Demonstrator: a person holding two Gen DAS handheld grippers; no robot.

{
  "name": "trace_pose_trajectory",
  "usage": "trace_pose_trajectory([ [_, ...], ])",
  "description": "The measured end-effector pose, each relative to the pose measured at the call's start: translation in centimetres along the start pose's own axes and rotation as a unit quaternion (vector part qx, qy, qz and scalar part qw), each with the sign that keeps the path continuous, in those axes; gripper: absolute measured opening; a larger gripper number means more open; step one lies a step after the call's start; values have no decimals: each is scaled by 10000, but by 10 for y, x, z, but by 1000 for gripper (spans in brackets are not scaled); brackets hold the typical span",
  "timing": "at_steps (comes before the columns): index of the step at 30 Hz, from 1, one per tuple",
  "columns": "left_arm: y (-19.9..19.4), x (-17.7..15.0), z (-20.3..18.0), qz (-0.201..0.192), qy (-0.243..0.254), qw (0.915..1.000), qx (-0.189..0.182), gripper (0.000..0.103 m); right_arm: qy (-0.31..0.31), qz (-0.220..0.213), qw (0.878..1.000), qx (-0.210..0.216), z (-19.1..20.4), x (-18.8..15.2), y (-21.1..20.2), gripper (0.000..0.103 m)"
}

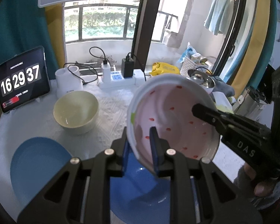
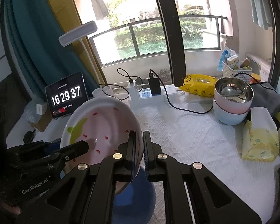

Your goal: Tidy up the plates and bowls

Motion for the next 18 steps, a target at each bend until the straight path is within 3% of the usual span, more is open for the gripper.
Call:
trace_pose_trajectory([
  [18, -14, -33, 0, 120, -40, 9999, 84, 21, 11, 183, 9998, 56, 12, -25, -10, 8],
])
Point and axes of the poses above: each gripper's, at about its wrist camera, not at the fingertips, and y roughly the way its jaws point, z to its left, x to its top, the point moved 7 cm from there along y, roughly the way its jaws point, and after that the axes turned 4 degrees about -x, right-handed, at the moved point
